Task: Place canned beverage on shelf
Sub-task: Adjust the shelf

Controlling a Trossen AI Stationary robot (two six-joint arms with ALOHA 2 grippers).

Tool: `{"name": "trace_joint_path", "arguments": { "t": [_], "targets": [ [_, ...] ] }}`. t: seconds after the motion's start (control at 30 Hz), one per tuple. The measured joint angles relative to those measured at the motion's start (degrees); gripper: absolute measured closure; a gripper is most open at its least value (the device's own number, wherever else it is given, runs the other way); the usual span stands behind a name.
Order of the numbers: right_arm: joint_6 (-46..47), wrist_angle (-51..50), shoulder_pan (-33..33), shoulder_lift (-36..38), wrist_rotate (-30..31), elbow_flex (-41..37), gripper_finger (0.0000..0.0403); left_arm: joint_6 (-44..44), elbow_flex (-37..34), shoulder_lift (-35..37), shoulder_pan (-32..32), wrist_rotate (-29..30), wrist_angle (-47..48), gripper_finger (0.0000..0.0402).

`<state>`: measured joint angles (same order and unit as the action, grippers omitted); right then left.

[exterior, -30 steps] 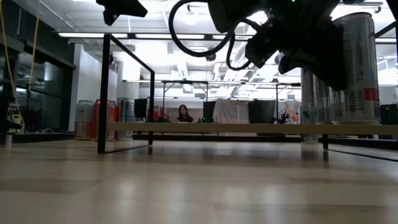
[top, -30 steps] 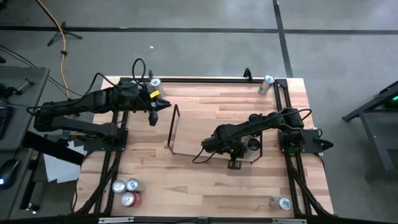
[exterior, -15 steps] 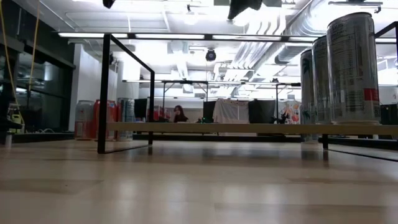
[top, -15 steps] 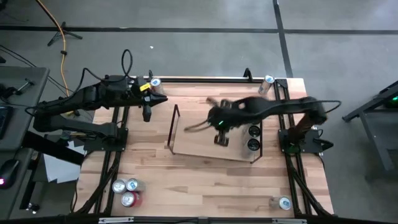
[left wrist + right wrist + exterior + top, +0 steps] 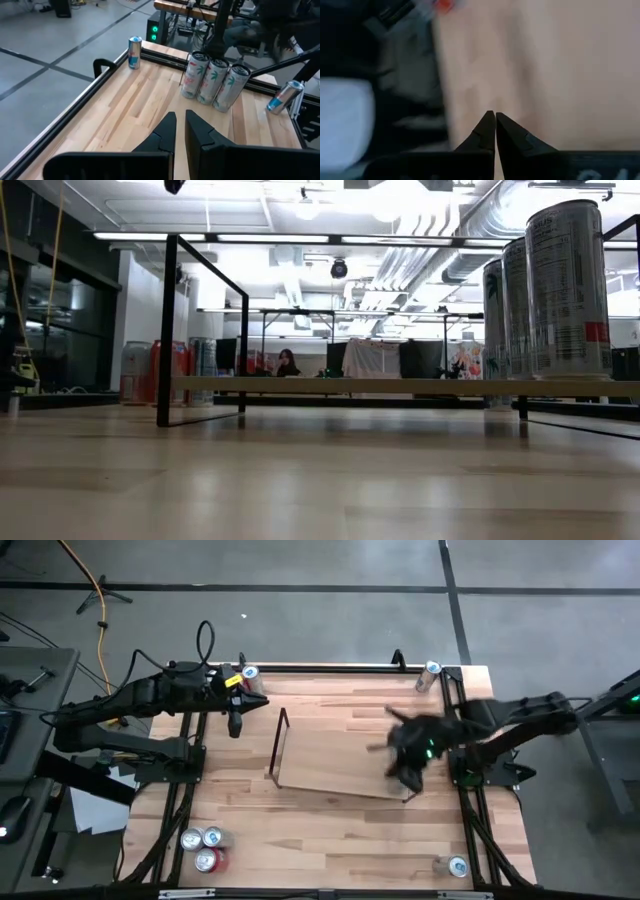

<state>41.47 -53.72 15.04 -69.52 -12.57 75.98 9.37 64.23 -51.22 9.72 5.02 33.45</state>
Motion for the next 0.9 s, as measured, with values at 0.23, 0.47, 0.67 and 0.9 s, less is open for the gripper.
{"name": "trace_joint_path", "arguments": {
  "t": [0.23,0.47,0.67,0.9],
  "targets": [
    [16.9,0.2,16.2,-1.5,-5.7,-6.8,0.0403,0.9,0.0,0.0,0.0,0.1,-0.2,0.0401],
    [24.2,-11.6,20.4,-2.1,8.4,-7.1,0.0403,1.0,0.0,0.0,0.0,0.4,-0.3,0.0401],
    [23.7,-15.0,19.7,-2.1,12.5,-6.7,0.0403,1.5,0.0,0.0,0.0,0.4,-0.3,0.0401],
    [24.1,-19.3,19.4,-3.2,15.0,-7.2,0.0403,1.8,0.0,0.0,0.0,0.4,-0.2,0.0402]
  ]
}}
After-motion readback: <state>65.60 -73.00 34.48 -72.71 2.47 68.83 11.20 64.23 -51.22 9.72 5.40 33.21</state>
